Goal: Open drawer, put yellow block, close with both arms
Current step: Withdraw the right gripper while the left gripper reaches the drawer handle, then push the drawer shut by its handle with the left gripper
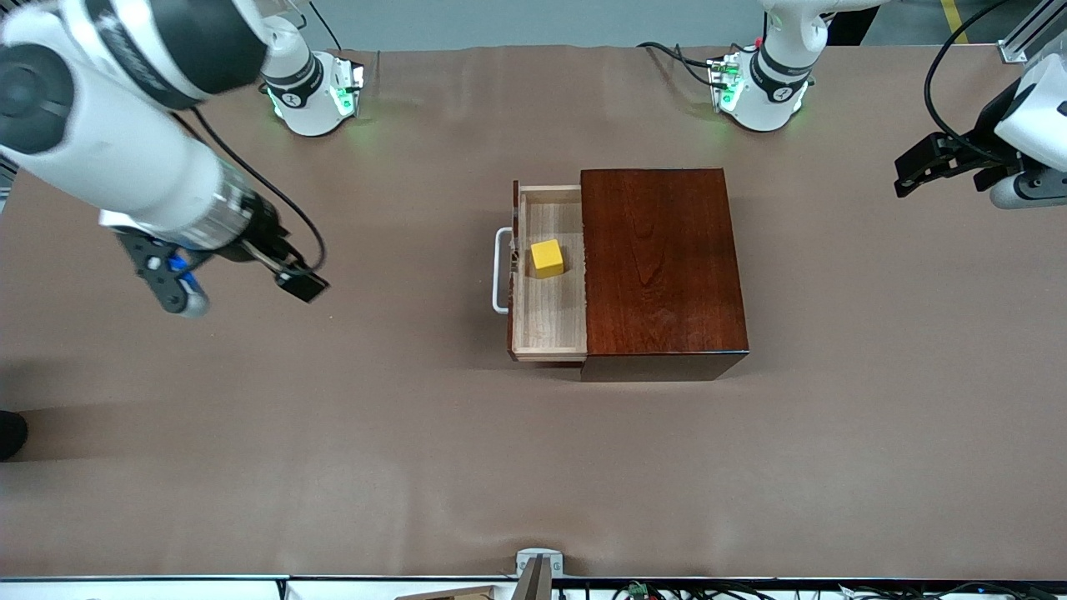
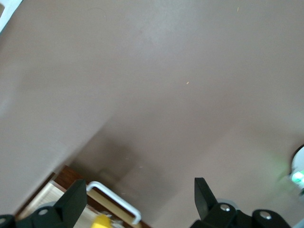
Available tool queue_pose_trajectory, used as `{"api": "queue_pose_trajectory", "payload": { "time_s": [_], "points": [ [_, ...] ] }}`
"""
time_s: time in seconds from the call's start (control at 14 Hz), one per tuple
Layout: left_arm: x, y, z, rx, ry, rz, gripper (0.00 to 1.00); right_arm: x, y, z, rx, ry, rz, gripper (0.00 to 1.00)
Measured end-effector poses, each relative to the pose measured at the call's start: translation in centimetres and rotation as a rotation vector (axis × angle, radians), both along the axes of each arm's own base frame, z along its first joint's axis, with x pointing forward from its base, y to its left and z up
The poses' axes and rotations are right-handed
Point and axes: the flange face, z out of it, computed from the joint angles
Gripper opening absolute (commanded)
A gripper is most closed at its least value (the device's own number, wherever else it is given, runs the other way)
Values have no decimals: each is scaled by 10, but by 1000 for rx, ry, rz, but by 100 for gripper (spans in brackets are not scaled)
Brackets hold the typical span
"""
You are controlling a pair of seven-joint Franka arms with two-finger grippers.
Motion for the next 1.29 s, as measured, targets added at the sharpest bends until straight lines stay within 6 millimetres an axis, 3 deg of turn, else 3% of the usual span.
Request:
{"api": "queue_pose_trajectory", "payload": {
  "time_s": [0.14,0.29,0.5,0.72,1.0,1.29],
  "points": [
    [-2,-24,0,-60,8,-37,100,-11,-26,15,14,26,183,100],
    [-4,-69,-11,-94,34,-103,100,-20,-47,30,22,37,282,100],
    [-8,-166,-30,-104,60,-48,100,-30,-71,43,45,47,423,100],
    [-14,-275,-52,-155,38,156,100,-35,-89,44,69,57,600,100],
    [-31,-406,-113,-263,-16,438,100,-56,-111,36,29,2,815,100],
    [-41,-490,-176,-331,-44,636,100,-91,-174,11,56,-55,996,100]
  ]
}}
